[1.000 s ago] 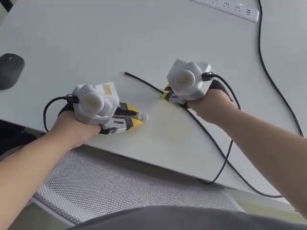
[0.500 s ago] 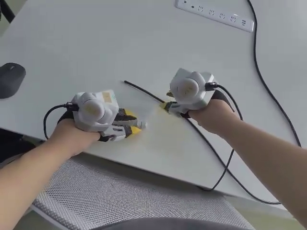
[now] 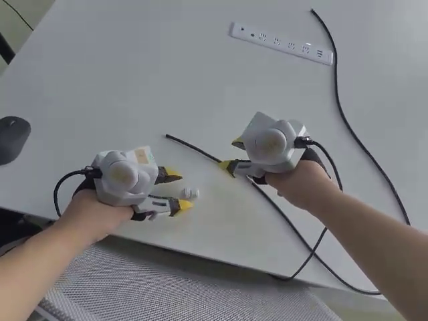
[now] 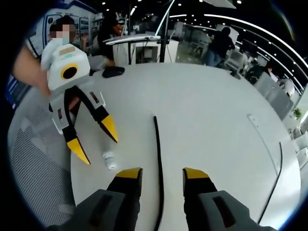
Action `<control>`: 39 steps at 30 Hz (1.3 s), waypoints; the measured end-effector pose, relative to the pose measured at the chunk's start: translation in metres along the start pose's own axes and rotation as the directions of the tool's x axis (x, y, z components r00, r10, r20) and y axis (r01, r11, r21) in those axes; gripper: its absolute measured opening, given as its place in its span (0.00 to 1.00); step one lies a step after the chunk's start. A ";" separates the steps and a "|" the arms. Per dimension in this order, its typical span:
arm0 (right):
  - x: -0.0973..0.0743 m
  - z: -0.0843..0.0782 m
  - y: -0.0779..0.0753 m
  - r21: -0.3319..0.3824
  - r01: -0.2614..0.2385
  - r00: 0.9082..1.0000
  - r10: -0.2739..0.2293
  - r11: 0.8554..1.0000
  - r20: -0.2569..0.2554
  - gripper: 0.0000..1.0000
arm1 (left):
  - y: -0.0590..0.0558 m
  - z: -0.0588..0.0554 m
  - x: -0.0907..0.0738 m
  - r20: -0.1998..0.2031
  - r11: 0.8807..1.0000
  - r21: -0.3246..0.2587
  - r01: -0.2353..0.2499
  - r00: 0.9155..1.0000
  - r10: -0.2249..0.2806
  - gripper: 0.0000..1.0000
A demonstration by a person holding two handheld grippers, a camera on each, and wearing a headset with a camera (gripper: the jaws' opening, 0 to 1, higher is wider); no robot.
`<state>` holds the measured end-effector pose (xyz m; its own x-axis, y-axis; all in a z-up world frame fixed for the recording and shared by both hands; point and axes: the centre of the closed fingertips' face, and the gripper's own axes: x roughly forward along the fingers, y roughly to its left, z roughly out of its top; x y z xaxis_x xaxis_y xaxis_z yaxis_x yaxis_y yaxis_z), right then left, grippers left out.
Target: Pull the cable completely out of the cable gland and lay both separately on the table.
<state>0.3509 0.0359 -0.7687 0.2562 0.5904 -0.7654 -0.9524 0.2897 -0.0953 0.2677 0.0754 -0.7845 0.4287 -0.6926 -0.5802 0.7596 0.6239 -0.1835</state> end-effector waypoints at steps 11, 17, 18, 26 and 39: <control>-0.035 0.010 0.006 0.062 0.047 0.997 -0.051 0.997 0.062 0.36 | 0.002 0.012 -0.030 0.060 0.998 -0.058 -0.012 0.998 0.015 0.49; -0.057 0.021 0.003 0.154 0.070 0.988 -0.090 0.986 0.127 0.41 | 0.002 0.022 -0.047 0.094 0.997 -0.069 -0.020 0.995 0.026 0.54; -0.062 0.021 0.003 0.169 0.070 0.986 -0.094 0.983 0.140 0.42 | 0.005 0.021 -0.048 0.100 0.997 -0.074 -0.023 0.995 0.030 0.55; -0.096 0.019 0.002 0.288 0.085 0.966 -0.150 0.954 0.211 0.48 | 0.002 0.031 -0.062 0.138 0.995 -0.092 -0.026 0.990 0.039 0.63; -0.148 -0.007 0.014 0.490 0.046 0.925 -0.223 0.870 0.309 0.63 | 0.005 0.050 -0.094 0.217 0.984 -0.175 -0.046 0.973 0.084 0.74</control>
<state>0.2985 -0.0531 -0.6609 0.5000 0.7142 -0.4899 -0.7360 0.6485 0.1942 0.2560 0.1253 -0.6914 0.5867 -0.7000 -0.4072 0.6422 0.7085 -0.2926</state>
